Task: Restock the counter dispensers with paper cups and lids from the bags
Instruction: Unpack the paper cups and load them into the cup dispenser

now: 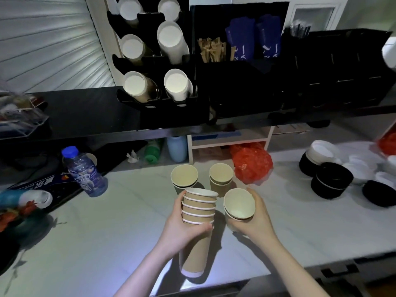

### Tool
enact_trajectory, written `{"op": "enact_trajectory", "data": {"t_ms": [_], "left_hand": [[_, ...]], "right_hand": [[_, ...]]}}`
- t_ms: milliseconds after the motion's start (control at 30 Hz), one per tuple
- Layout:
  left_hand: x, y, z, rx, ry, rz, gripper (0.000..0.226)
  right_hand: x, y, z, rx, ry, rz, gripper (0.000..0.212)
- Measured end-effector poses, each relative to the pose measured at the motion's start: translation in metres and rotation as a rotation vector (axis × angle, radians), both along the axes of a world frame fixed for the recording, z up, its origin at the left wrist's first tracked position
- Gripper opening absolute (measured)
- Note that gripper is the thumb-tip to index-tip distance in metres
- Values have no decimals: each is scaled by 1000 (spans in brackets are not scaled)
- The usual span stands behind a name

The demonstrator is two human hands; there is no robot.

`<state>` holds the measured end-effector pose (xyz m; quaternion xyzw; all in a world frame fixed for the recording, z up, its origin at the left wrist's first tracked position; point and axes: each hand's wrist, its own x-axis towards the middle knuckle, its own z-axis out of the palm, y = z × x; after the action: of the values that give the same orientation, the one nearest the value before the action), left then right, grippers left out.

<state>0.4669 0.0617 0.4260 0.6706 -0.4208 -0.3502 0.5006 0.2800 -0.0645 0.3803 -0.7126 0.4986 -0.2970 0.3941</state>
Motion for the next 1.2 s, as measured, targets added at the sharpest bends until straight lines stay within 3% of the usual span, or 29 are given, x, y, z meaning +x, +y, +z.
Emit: {"op": "enact_trajectory", "data": {"t_ms": [133,300,400,500,600,767,967,1067,1200], "left_hand": [[-2,-1,1,-19,-12,-14,87],[-2,0,6,-33,-40,-22,94],[-6,0,6,-51,-25,-6,90],[-4,4,6,-52,-14,14,88],[7,8,4,-40,-6,79,93],[29,32,-4,35,4,142,91],[67,57,-16,3,262,450,97],[76,58,-17,-26,299,509,103],[81,58,-13,-66,289,526,108]], "right_hand": [[-13,0,32,-13,82,64,121],[3,10,94,-148,-173,225,70],[39,22,97,-107,-85,322,65],[69,26,88,-84,-84,270,57],[85,24,93,-10,-196,207,46],[99,4,115,-86,-403,-18,29],[108,24,84,-347,-136,274,28],[116,46,38,-369,26,398,33],[112,61,11,-299,173,410,52]]}}
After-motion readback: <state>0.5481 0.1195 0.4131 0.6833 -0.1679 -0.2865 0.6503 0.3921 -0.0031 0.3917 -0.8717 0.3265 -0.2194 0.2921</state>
